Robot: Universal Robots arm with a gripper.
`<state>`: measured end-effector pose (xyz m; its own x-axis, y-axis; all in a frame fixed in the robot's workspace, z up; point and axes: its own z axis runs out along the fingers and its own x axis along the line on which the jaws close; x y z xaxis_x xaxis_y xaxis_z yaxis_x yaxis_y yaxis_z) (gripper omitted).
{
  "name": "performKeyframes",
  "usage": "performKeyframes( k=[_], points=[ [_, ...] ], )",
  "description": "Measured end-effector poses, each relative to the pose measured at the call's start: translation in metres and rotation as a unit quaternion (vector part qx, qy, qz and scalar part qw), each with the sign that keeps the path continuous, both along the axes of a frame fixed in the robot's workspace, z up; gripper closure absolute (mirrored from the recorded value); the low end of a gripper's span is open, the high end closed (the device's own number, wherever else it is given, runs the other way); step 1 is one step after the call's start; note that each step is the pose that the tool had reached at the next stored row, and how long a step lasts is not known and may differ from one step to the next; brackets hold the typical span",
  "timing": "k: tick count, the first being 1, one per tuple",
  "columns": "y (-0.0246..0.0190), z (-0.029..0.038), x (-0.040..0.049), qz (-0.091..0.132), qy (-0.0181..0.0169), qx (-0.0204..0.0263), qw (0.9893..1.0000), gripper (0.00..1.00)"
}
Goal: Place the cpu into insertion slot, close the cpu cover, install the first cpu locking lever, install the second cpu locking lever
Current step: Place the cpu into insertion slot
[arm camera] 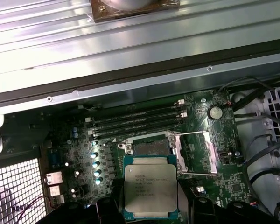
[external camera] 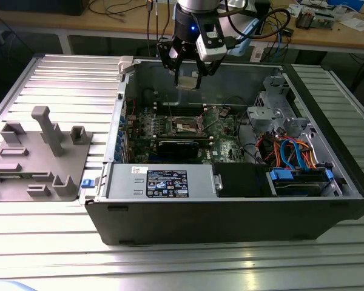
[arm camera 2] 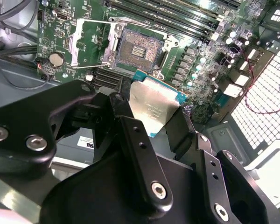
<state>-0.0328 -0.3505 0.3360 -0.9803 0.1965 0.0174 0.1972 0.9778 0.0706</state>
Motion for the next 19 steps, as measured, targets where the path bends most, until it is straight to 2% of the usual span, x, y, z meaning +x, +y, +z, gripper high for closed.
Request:
performKeyframes(
  k=[19],
  points=[
    [0.0,-0.0001,0.0,-0.02,0.0,-0.0007,0.9998,0.46]
  ],
)
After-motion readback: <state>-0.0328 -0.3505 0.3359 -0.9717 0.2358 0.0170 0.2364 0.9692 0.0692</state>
